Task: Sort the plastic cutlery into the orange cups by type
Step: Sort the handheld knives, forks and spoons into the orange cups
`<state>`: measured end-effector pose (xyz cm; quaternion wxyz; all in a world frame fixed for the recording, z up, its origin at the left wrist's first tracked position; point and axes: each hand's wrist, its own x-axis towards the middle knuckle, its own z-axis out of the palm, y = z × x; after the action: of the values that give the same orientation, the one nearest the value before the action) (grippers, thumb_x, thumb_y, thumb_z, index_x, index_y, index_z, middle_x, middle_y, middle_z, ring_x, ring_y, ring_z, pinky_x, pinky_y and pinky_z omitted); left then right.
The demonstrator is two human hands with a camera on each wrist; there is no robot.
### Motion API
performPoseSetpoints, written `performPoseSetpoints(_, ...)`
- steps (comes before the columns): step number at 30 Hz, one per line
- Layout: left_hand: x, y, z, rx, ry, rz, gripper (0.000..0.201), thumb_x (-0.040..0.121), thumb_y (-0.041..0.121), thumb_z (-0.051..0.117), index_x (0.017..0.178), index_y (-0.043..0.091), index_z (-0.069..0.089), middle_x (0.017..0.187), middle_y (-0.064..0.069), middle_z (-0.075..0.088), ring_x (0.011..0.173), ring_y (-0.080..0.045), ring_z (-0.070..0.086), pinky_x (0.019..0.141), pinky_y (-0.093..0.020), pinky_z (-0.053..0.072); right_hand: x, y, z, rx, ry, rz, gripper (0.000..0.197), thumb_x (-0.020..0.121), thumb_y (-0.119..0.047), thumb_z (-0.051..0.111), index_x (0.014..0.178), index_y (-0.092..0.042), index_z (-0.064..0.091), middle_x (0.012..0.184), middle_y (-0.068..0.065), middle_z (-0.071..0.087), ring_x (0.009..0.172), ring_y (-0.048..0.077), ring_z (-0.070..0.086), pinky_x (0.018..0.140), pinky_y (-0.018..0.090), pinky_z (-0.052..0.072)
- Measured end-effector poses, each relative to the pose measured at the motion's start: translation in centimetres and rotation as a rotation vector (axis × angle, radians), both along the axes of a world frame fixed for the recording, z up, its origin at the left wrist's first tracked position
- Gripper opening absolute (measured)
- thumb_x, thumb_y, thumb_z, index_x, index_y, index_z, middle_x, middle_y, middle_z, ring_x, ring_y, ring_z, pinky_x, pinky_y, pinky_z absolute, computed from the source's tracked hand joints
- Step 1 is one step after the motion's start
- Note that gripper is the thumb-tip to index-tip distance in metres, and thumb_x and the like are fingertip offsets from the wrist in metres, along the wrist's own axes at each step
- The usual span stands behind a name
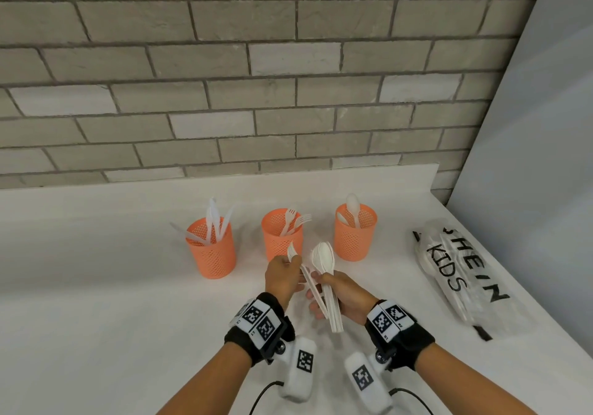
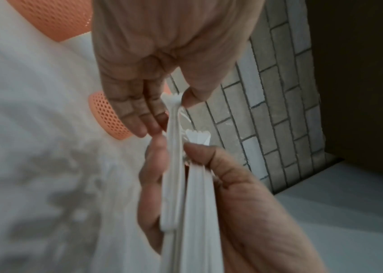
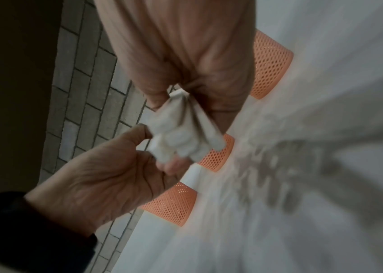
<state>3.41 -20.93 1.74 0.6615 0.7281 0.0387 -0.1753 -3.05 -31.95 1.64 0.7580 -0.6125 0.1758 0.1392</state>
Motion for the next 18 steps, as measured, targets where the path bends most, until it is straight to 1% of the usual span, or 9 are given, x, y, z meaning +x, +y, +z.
performPoseSetpoints(2,0.0,-0.2,0.3,-0.115,0.016,0.056,0.01,0.096,0.013,0.04,0.102,0.005,0.043,0.077,-0.008,0.055,0.062,-0.021,0.057,0.061,-0.031,0.05,-0.2,-0.2,-0.1,-0.053,-0.009,-0.012,0.015,0.098,-0.022,0.045,0.103,-0.01,0.052,0.079,0.01,0.062,0.059,0.021,0.064,0.054,0.032,0.056)
performPoseSetpoints(4,0.0,-0.2,0.5,-0.145,0.001,0.091,0.011,0.097,0.015,0.035,0.105,0.009,0.04,0.078,-0.007,0.049,0.058,-0.018,0.053,0.051,-0.025,0.048,-0.3,-0.4,-0.2,-0.084,-0.019,-0.024,0.01,0.098,-0.021,0.045,0.099,-0.012,0.048,0.079,0.009,0.062,0.058,0.02,0.065,0.054,0.032,0.057)
performPoseSetpoints(6,0.1,-0.3,0.5,-0.114,-0.014,0.074,0.01,0.096,0.017,0.037,0.096,0.009,0.042,0.07,-0.003,0.041,0.05,-0.014,0.042,0.042,-0.019,0.036,-0.2,-0.5,-0.2,-0.095,-0.027,-0.04,0.011,0.098,-0.021,0.045,0.1,-0.01,0.046,0.076,0.007,0.061,0.056,0.018,0.061,0.051,0.03,0.055)
performPoseSetpoints(8,-0.2,-0.4,0.3,-0.062,-0.027,0.002,0.014,0.092,0.019,0.046,0.08,0.013,0.044,0.062,-0.001,0.037,0.048,-0.011,0.034,0.041,-0.019,0.028,-0.2,-0.6,-0.3,-0.11,-0.039,-0.051,0.013,0.097,-0.021,0.047,0.105,-0.009,0.046,0.074,0.005,0.059,0.051,0.015,0.054,0.046,0.026,0.05)
performPoseSetpoints(10,-0.8,-0.6,0.0,-0.004,-0.033,-0.058,0.018,0.088,0.026,0.058,0.075,0.016,0.05,0.059,0.001,0.042,0.048,-0.011,0.036,0.043,-0.019,0.029,-0.1,-0.5,-0.5,-0.133,-0.065,-0.046,0.021,0.097,-0.021,0.048,0.112,-0.007,0.048,0.073,0.004,0.058,0.047,0.012,0.05,0.043,0.023,0.047)
performPoseSetpoints(12,-1.5,-0.9,-0.3,0.01,-0.042,-0.087,0.017,0.085,0.03,0.063,0.077,0.016,0.057,0.059,0.002,0.05,0.048,-0.011,0.04,0.043,-0.019,0.031,-0.1,-0.4,-0.6,-0.139,-0.087,-0.028,0.028,0.097,-0.021,0.048,0.121,-0.006,0.05,0.072,0.003,0.056,0.046,0.01,0.049,0.043,0.023,0.045)
performPoseSetpoints(13,-1.7,-1.1,-0.5,0.006,-0.053,-0.092,0.016,0.085,0.03,0.063,0.08,0.016,0.059,0.06,0.002,0.053,0.048,-0.01,0.042,0.042,-0.018,0.032,0.0,-0.4,-0.7,-0.131,-0.092,-0.021,0.029,0.097,-0.021,0.048,0.121,-0.006,0.051,0.072,0.003,0.056,0.045,0.009,0.049,0.043,0.023,0.045)
performPoseSetpoints(16,-2.0,-1.2,-0.6,-0.012,-0.06,-0.089,0.017,0.087,0.029,0.062,0.09,0.012,0.061,0.064,0.002,0.055,0.051,-0.009,0.045,0.04,-0.017,0.032,-0.1,-0.6,-0.7,-0.06,-0.075,-0.014,0.024,0.097,-0.024,0.048,0.113,-0.008,0.056,0.074,0.004,0.057,0.047,0.01,0.05,0.044,0.024,0.046)
performPoseSetpoints(18,-1.9,-1.1,-0.6,-0.029,-0.039,-0.076,0.013,0.09,0.024,0.057,0.089,0.011,0.06,0.067,0.001,0.053,0.053,-0.011,0.043,0.041,-0.018,0.032,-0.2,-1.1,-0.6,0.0,-0.051,-0.011,0.022,0.096,-0.026,0.048,0.107,-0.01,0.058,0.077,0.004,0.06,0.049,0.011,0.052,0.046,0.025,0.046)
